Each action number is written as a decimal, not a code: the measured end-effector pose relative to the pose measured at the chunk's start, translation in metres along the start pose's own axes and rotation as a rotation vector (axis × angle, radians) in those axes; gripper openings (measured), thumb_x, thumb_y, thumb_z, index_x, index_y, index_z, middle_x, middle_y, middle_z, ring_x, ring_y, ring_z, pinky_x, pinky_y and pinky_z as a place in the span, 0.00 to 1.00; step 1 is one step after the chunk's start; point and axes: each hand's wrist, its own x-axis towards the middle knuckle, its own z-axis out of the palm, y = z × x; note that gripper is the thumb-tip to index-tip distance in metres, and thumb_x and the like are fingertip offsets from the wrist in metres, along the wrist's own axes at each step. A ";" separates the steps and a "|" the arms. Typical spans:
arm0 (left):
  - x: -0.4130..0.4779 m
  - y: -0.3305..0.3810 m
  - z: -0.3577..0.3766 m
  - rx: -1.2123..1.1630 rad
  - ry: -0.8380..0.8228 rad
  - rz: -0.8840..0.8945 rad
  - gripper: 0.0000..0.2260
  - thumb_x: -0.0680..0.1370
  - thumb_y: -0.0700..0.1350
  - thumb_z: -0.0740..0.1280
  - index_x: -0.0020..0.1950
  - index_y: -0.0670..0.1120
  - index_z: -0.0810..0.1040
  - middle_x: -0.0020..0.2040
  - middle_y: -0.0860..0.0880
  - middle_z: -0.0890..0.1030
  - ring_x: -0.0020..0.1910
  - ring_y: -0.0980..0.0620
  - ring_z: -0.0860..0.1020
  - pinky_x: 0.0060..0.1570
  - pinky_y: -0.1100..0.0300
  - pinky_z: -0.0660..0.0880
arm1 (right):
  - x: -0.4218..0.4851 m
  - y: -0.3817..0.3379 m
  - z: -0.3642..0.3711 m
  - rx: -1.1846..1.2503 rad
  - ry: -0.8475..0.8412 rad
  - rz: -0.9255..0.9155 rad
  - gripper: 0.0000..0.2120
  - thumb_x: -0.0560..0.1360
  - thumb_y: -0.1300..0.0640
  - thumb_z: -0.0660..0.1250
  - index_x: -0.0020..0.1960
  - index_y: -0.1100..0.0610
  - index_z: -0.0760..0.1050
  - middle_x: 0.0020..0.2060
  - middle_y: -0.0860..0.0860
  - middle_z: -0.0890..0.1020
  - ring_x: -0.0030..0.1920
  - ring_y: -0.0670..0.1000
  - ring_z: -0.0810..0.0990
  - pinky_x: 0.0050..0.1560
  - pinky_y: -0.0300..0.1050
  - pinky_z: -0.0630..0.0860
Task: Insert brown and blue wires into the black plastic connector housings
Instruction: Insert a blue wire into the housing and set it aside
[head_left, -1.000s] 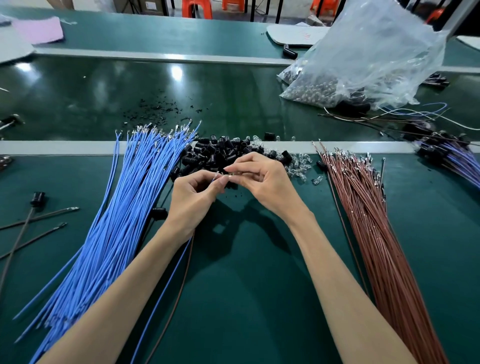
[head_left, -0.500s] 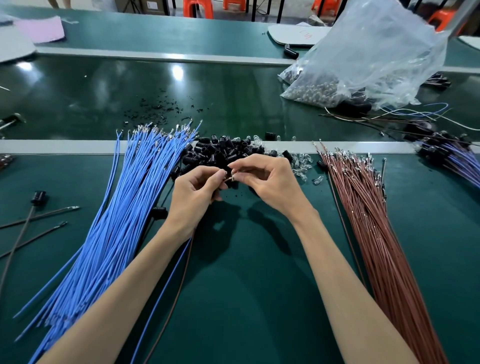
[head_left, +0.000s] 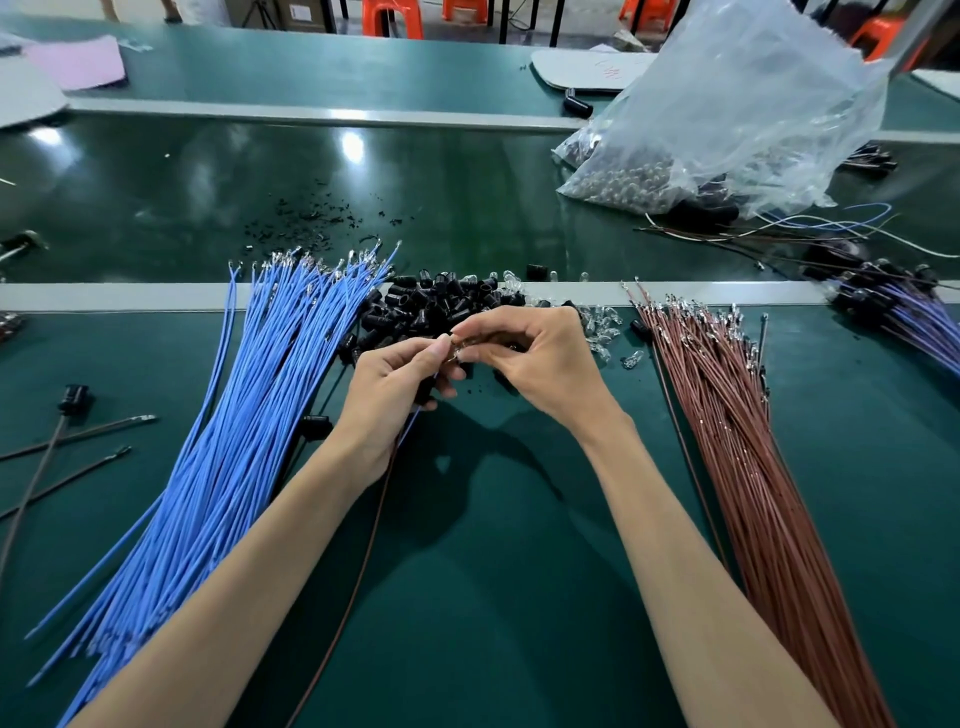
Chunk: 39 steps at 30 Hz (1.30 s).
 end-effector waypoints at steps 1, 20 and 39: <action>0.000 0.001 -0.001 0.007 -0.002 0.001 0.08 0.79 0.45 0.64 0.44 0.46 0.81 0.34 0.53 0.81 0.31 0.57 0.75 0.33 0.66 0.69 | 0.000 0.000 0.000 -0.007 0.000 -0.001 0.11 0.68 0.69 0.74 0.48 0.59 0.83 0.39 0.49 0.84 0.40 0.44 0.84 0.47 0.37 0.79; 0.001 0.010 -0.016 0.115 -0.236 0.026 0.11 0.78 0.42 0.64 0.37 0.45 0.81 0.29 0.49 0.78 0.26 0.56 0.70 0.27 0.68 0.66 | 0.002 -0.012 -0.006 -0.005 -0.136 0.076 0.10 0.68 0.74 0.71 0.47 0.63 0.83 0.36 0.57 0.85 0.37 0.44 0.84 0.46 0.34 0.77; 0.018 0.020 -0.048 0.190 -0.010 0.114 0.03 0.79 0.42 0.65 0.47 0.48 0.78 0.31 0.53 0.77 0.33 0.55 0.79 0.38 0.67 0.75 | 0.002 -0.019 -0.028 0.120 -0.129 0.090 0.13 0.68 0.72 0.73 0.50 0.63 0.81 0.40 0.56 0.84 0.40 0.44 0.83 0.47 0.34 0.79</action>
